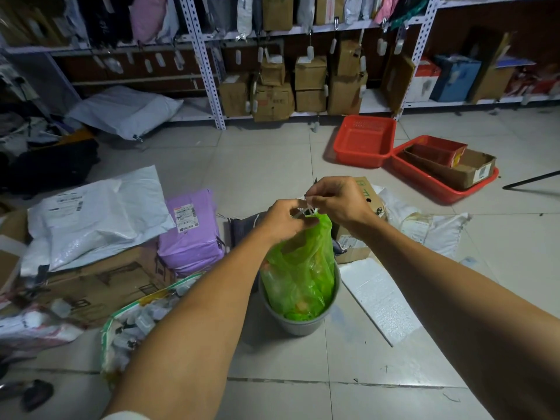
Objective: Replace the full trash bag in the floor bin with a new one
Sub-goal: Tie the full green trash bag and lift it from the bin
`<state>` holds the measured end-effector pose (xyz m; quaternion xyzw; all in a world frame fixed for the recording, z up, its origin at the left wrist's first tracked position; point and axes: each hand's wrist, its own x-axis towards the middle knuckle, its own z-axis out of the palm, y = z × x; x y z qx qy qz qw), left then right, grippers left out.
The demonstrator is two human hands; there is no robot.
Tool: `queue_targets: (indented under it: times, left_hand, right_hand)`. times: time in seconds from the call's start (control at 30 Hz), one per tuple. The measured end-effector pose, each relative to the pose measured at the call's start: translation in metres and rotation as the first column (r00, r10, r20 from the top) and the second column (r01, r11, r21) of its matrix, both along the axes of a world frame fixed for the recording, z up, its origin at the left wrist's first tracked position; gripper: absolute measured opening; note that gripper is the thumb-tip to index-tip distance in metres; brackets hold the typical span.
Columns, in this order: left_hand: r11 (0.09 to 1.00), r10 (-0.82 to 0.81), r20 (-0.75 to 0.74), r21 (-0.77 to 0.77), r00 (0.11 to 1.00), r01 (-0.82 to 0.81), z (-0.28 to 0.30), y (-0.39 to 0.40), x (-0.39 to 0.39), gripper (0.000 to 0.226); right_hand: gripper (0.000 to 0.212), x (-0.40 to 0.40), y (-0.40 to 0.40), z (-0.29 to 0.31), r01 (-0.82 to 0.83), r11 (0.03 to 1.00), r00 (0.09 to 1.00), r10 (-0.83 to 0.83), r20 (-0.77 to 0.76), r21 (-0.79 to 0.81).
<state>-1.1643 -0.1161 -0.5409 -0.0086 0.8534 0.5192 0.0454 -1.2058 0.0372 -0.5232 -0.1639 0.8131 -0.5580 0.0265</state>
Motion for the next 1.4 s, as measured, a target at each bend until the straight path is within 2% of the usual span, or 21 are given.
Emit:
queue_targets:
  times: [0.07,0.17,0.3,0.4,0.47,0.63,0.73,0.9,1.23,1.4]
  left_hand:
    - [0.998,0.049,0.005,-0.04,0.999,-0.048,-0.001,0.0,-0.003,0.022]
    - [0.986,0.13,-0.027,-0.098,0.991,-0.132,-0.008,-0.005,-0.008,0.033]
    - [0.991,0.128,0.015,0.044,0.992,-0.128,-0.003,-0.005,-0.002,0.024]
    - [0.985,0.136,0.05,0.105,0.99,-0.14,-0.002,-0.004,-0.001,0.02]
    - [0.981,0.147,0.064,0.121,0.987,-0.154,-0.001,-0.004,-0.001,0.019]
    - [0.975,0.148,0.107,0.149,0.983,-0.163,-0.007,-0.007,-0.003,0.02]
    - [0.959,0.192,0.109,0.192,0.975,-0.21,-0.01,-0.009,-0.003,0.022]
    - [0.925,0.304,0.088,0.21,0.949,-0.316,-0.013,-0.015,-0.003,0.024]
    - [0.897,0.347,0.22,0.206,0.912,-0.391,-0.014,-0.014,-0.002,0.024]
    - [0.889,0.353,0.229,0.219,0.907,-0.401,-0.012,-0.013,-0.003,0.026]
  right_hand:
    - [0.003,0.0,-0.001,0.001,-0.015,1.0,1.0,0.015,-0.007,0.0]
    - [0.008,0.0,0.0,0.002,0.012,1.0,1.0,-0.012,-0.009,0.004]
    - [0.027,-0.002,0.006,-0.005,-0.026,0.993,0.999,0.031,-0.043,0.111]
    - [0.014,-0.001,0.003,-0.012,-0.098,0.985,0.994,0.104,-0.033,0.141]
    - [0.008,-0.001,-0.001,-0.017,-0.093,0.984,0.995,0.096,-0.013,0.15]
    - [0.009,-0.003,-0.005,-0.027,-0.033,0.981,0.999,0.035,-0.003,0.189]
    - [0.016,-0.002,-0.007,-0.03,0.029,0.985,1.0,-0.029,-0.002,0.173]
    - [0.009,0.001,0.002,-0.037,0.102,0.987,0.993,-0.107,0.041,0.121]
    - [0.01,0.007,-0.018,-0.035,-0.001,1.0,0.994,-0.002,0.111,0.028]
    - [0.026,0.007,-0.025,-0.043,0.005,1.0,0.997,-0.007,0.083,0.03]
